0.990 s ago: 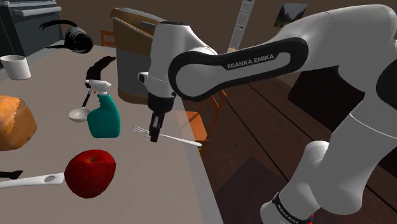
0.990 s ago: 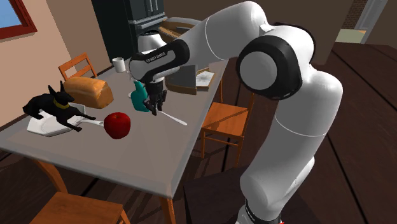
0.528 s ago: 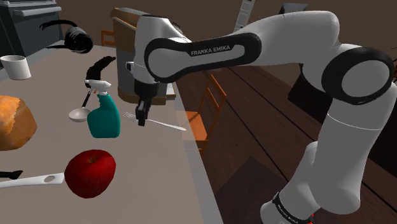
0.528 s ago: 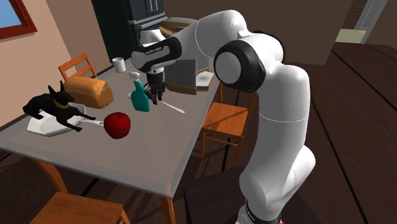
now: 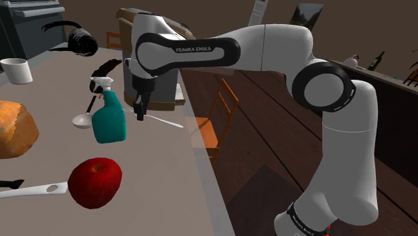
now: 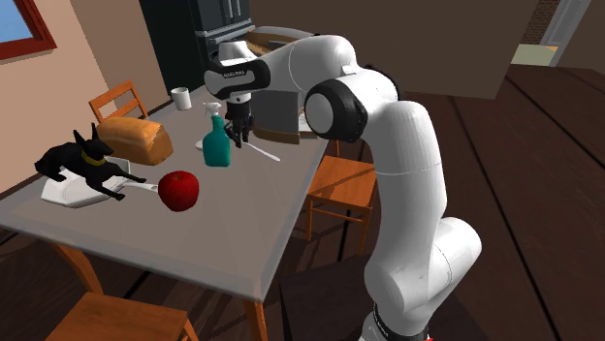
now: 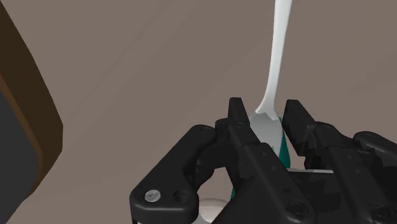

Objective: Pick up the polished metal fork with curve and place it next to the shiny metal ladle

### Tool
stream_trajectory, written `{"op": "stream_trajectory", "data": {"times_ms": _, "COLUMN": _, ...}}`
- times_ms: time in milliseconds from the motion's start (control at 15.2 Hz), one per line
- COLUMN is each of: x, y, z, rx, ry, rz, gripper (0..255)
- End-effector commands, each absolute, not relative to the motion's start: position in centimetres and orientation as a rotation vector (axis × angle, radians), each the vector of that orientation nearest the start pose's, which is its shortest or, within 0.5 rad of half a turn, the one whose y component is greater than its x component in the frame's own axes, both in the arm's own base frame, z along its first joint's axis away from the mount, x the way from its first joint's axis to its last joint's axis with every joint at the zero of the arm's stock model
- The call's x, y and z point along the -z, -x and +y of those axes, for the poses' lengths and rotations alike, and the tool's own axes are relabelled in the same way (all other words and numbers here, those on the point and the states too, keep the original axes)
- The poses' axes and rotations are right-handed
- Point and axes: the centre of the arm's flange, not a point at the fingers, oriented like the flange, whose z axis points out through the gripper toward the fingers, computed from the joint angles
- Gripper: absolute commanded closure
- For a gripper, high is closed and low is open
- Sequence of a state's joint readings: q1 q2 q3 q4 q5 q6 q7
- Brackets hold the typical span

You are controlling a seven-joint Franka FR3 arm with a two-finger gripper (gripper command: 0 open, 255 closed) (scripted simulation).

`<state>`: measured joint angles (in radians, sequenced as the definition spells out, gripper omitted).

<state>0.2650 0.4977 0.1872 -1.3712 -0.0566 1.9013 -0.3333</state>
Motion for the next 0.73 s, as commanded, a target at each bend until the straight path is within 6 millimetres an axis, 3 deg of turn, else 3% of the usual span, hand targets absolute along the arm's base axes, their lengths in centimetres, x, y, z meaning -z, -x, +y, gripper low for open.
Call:
{"op": "stream_trajectory", "data": {"times_ms": 0, "x": -42.8, "y": -64.9, "z": 28.3, "rx": 0.06, "ry": 2.872, "rz": -1.179, "gripper": 255}}
{"op": "stream_trajectory", "data": {"times_ms": 660, "x": -37.6, "y": -64.9, "z": 28.3, "rx": 0.06, "ry": 2.872, "rz": -1.179, "gripper": 255}}
